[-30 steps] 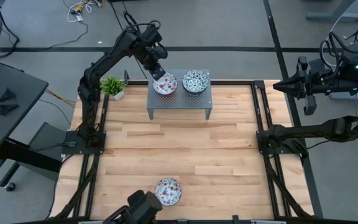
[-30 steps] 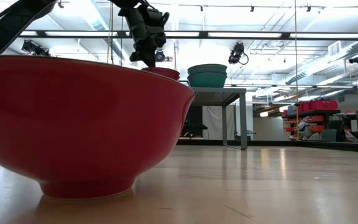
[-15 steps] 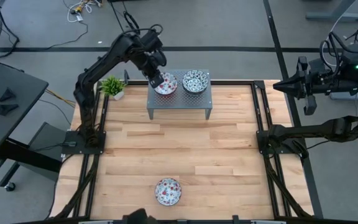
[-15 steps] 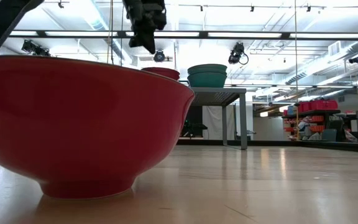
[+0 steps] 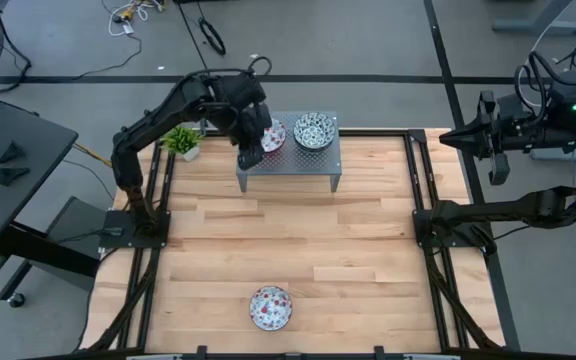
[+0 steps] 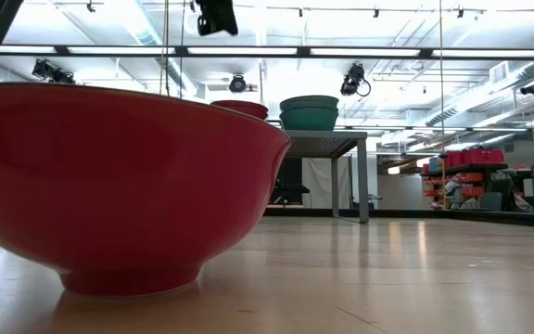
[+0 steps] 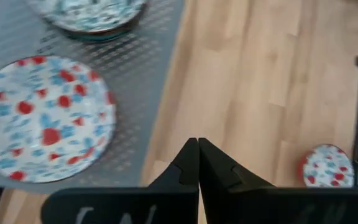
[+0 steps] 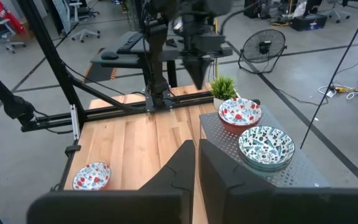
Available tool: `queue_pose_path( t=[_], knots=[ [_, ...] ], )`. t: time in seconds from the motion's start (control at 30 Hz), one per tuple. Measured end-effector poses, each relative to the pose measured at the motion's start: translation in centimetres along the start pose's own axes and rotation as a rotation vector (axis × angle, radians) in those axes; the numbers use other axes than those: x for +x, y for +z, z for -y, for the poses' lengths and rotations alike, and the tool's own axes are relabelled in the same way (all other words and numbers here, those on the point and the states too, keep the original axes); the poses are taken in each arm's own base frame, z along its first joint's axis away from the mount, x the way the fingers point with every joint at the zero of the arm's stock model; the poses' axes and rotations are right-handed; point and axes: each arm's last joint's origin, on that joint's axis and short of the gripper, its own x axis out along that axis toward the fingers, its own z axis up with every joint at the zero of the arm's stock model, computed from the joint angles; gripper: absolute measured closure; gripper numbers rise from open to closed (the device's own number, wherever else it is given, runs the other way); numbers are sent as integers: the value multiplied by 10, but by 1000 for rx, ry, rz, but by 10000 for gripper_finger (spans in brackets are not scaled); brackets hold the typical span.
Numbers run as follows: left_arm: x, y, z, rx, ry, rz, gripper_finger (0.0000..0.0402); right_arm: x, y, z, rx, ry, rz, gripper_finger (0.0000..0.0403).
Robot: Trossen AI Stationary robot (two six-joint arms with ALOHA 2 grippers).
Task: Pick & Place Mini bowls
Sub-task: Stack the red and white patterned bowl on top of the other red and white patterned bowls on the shelf
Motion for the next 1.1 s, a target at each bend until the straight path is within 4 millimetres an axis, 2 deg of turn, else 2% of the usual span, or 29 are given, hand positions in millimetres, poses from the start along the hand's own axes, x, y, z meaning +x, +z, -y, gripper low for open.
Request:
queue_pose_path(
  t=[0.57, 1.1],
  knots=[
    [3, -15, 107, 311, -169, -54, 401, 0, 0, 0, 0, 0, 0, 378],
    [1, -42, 176, 520, -290, -109, 401, 0, 0, 0, 0, 0, -1, 378]
  ],
)
